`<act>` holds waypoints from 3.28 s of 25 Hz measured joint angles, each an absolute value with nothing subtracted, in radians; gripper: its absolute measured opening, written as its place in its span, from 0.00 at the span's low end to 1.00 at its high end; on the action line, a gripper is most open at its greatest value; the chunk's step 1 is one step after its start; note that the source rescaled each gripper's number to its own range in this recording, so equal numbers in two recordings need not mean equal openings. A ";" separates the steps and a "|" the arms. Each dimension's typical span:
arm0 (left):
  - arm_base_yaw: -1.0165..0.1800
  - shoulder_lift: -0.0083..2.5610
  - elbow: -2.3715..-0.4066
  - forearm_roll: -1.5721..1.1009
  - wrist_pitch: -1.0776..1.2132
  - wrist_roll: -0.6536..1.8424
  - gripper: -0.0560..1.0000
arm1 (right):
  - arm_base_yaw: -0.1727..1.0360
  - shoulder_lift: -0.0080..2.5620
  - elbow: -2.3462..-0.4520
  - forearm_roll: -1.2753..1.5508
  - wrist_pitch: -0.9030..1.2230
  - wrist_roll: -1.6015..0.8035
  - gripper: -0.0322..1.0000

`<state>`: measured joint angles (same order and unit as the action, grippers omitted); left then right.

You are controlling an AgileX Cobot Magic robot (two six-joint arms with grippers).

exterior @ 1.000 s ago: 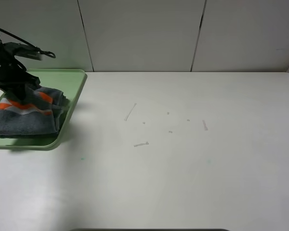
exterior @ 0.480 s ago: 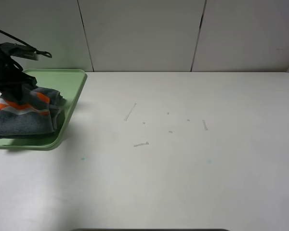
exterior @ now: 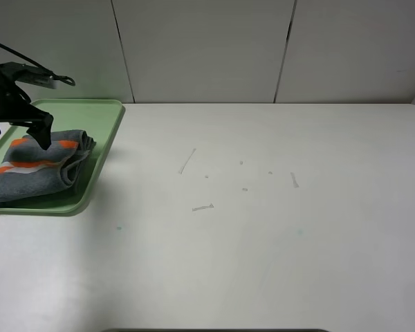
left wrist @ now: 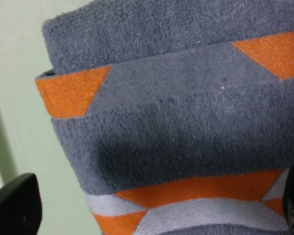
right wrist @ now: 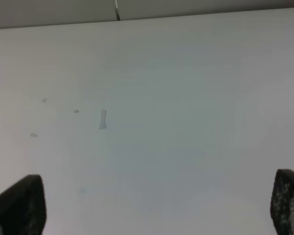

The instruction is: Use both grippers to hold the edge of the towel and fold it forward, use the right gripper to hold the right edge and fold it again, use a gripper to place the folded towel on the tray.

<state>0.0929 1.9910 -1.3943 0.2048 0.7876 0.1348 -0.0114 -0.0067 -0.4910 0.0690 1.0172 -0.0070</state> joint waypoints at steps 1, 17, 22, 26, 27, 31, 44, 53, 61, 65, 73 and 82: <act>0.093 1.991 -1.394 0.204 0.788 0.136 1.00 | -0.011 -0.007 -0.491 0.069 1.017 -0.007 1.00; 0.080 1.837 -1.393 0.153 0.922 0.144 1.00 | -0.011 -0.007 -0.491 0.069 1.016 -0.007 1.00; 0.039 1.742 -1.394 0.151 0.996 0.143 1.00 | -0.011 -0.007 -0.491 0.069 1.016 -0.007 1.00; -0.008 1.659 -1.394 0.151 1.042 0.129 1.00 | -0.011 -0.007 -0.491 0.069 1.016 -0.007 1.00; -0.023 1.636 -1.394 0.151 1.055 0.123 1.00 | -0.011 -0.007 -0.491 0.069 1.016 -0.007 1.00; -0.091 1.555 -1.394 0.151 1.108 0.095 1.00 | -0.011 -0.007 -0.491 0.069 1.016 -0.007 1.00; -0.270 1.289 -1.250 0.148 1.162 -0.014 1.00 | -0.011 -0.007 -0.491 0.069 1.018 -0.007 1.00; -0.284 0.975 -1.007 0.101 1.152 -0.057 1.00 | -0.011 -0.007 -0.491 0.069 1.018 -0.007 1.00; -0.284 0.714 -0.787 0.096 1.144 -0.058 1.00 | -0.011 -0.007 -0.491 0.069 1.017 -0.007 1.00; -0.284 0.590 -0.701 0.077 1.139 -0.060 1.00 | -0.011 -0.007 -0.491 0.069 1.017 -0.007 1.00; -0.284 0.400 -0.516 0.045 1.102 -0.058 1.00 | -0.011 -0.007 -0.491 0.069 1.017 -0.007 1.00; -0.284 0.306 -0.495 0.010 1.065 0.007 1.00 | -0.011 -0.007 -0.491 0.069 1.018 -0.007 1.00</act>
<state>-0.2838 0.3064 -0.4947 0.0096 1.0651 0.0073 -0.0114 -0.0067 -0.4910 0.0690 1.0177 -0.0070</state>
